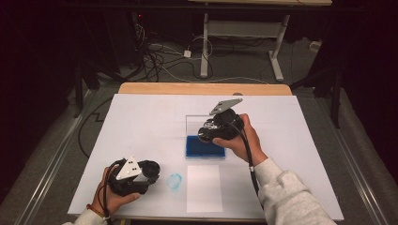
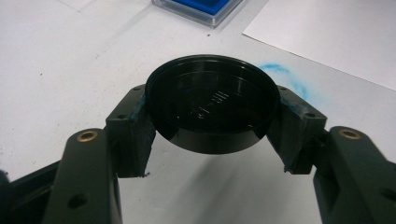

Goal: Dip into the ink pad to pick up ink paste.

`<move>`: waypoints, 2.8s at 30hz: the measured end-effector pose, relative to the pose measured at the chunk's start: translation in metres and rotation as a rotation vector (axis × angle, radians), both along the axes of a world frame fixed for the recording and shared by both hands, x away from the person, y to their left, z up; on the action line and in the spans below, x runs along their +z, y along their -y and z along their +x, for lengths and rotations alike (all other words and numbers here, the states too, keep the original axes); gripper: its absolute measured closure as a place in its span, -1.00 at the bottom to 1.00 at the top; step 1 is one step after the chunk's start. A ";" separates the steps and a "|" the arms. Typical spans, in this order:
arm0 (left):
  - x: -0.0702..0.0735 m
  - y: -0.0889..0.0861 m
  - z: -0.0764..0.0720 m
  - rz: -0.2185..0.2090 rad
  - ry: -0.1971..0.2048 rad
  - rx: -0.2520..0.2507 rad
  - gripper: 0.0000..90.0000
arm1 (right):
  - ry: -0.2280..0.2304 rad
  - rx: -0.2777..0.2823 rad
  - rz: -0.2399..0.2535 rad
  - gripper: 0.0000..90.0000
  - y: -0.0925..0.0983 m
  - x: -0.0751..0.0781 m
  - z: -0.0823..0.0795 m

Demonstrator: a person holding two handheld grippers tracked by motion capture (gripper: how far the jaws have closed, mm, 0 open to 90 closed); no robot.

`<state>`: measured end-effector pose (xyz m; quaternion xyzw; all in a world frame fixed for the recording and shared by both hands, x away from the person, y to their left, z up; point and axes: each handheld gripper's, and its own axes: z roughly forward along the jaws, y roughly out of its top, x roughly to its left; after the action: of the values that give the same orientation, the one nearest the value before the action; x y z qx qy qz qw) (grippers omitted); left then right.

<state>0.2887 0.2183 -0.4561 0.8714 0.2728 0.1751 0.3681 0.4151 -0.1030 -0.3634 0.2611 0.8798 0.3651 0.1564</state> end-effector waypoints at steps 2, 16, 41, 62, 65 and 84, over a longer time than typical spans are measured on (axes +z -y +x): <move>0.000 0.000 0.000 0.001 0.000 0.001 -0.18 | -0.004 -0.004 -0.004 0.28 0.002 -0.002 0.001; -0.001 0.000 0.000 0.005 -0.005 -0.002 -0.18 | -0.090 -0.024 -0.090 0.28 -0.005 -0.051 0.011; -0.002 0.001 0.000 0.008 -0.015 -0.008 -0.18 | -0.030 -0.029 -0.158 0.28 -0.015 -0.058 0.004; -0.001 0.001 0.000 0.011 -0.013 -0.010 -0.18 | 0.017 -0.039 -0.163 0.28 -0.016 -0.061 -0.002; -0.001 0.001 0.000 0.012 -0.012 -0.009 -0.18 | 0.018 -0.034 -0.162 0.28 -0.015 -0.061 -0.001; -0.001 0.001 0.000 0.011 -0.016 -0.012 -0.18 | 0.038 -0.046 -0.190 0.28 -0.017 -0.062 -0.004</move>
<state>0.2885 0.2169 -0.4569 0.8764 0.2697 0.1673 0.3623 0.4116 -0.0856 -0.4254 0.2581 0.9012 0.2813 0.2053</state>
